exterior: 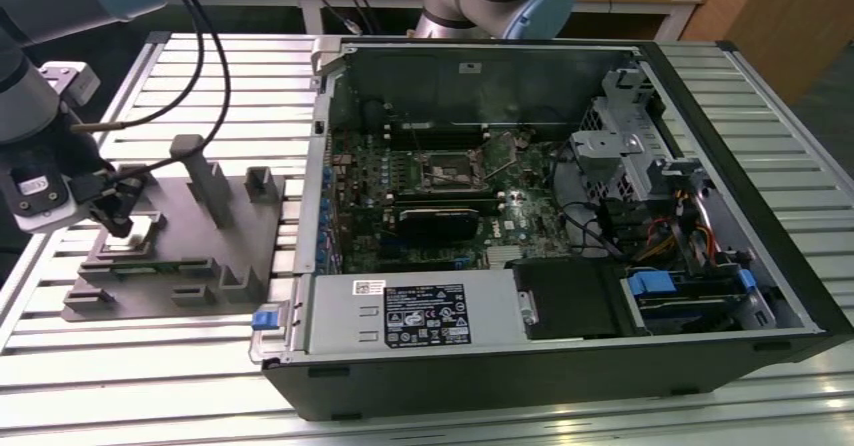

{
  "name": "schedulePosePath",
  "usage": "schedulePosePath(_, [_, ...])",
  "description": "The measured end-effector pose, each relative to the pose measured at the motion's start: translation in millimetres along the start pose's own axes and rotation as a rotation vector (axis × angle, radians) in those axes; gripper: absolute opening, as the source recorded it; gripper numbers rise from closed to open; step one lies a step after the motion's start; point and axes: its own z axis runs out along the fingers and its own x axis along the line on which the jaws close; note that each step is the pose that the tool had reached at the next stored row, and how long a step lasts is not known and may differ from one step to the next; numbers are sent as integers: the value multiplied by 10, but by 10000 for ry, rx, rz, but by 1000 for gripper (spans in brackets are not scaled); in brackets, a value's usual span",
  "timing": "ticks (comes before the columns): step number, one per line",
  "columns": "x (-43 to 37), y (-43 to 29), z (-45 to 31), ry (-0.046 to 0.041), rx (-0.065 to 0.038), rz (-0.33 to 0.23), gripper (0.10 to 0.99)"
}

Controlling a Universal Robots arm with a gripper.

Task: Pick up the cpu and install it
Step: 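Pick up the cpu and move it towards the insertion slot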

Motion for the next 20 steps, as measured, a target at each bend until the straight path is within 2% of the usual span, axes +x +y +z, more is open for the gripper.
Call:
schedulePosePath(8, [5, 40, 47, 0, -2, -37, 106])
schedulePosePath(16, [5, 42, 46, 2, -1, -42, 106])
schedulePosePath(17, [5, 42, 46, 3, -1, -42, 114])
schedulePosePath(18, [5, 42, 46, 3, -1, -42, 165])
schedulePosePath(19, [5, 42, 46, 3, -1, -42, 165])
schedulePosePath(20, [5, 42, 47, 2, -1, -42, 231])
